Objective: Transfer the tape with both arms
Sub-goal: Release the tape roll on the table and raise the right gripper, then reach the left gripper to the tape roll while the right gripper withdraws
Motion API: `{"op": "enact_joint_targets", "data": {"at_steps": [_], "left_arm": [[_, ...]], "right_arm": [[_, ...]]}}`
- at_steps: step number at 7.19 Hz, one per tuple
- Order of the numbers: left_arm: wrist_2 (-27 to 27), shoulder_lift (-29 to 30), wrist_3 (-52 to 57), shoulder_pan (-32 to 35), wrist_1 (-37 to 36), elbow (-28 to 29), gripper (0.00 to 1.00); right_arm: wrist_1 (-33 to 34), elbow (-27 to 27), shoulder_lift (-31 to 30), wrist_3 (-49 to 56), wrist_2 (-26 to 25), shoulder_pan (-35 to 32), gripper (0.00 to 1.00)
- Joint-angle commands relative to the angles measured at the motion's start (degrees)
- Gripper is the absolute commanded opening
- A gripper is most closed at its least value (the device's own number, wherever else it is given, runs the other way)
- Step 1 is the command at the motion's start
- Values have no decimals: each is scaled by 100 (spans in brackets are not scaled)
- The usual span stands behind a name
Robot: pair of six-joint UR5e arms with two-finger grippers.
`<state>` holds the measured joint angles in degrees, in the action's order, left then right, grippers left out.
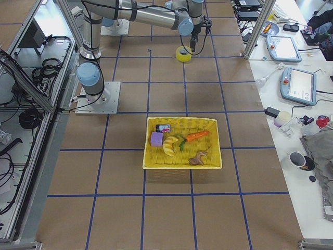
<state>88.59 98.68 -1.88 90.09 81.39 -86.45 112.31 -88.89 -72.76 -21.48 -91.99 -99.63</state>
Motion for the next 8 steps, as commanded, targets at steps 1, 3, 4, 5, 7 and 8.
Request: {"op": "enact_joint_targets", "data": {"at_steps": [1, 3, 4, 5, 7, 8], "left_arm": [[-18, 745, -1037, 751, -926, -65, 100], [-18, 1423, -1412, 1482, -1630, -387, 100], [-18, 1687, -1508, 1659, -2418, -755, 100], [-174, 1855, -1622, 1687, -3000, -1133, 100], [-246, 2101, -1666, 1705, -3260, -1313, 94], [-246, 2128, -1658, 1740, -3252, -1339, 78]], "right_arm": [[-1346, -23, -1034, 890, -65, 644, 100], [-1905, -14, -1223, 917, -134, 1015, 100], [-2132, -23, -1180, 952, -492, 1042, 100], [-2352, -5, -1249, 1004, -269, 973, 100], [-2302, -22, -1293, 1485, 111, 928, 100], [-2336, -5, -1285, 1593, -54, 971, 100]]}}
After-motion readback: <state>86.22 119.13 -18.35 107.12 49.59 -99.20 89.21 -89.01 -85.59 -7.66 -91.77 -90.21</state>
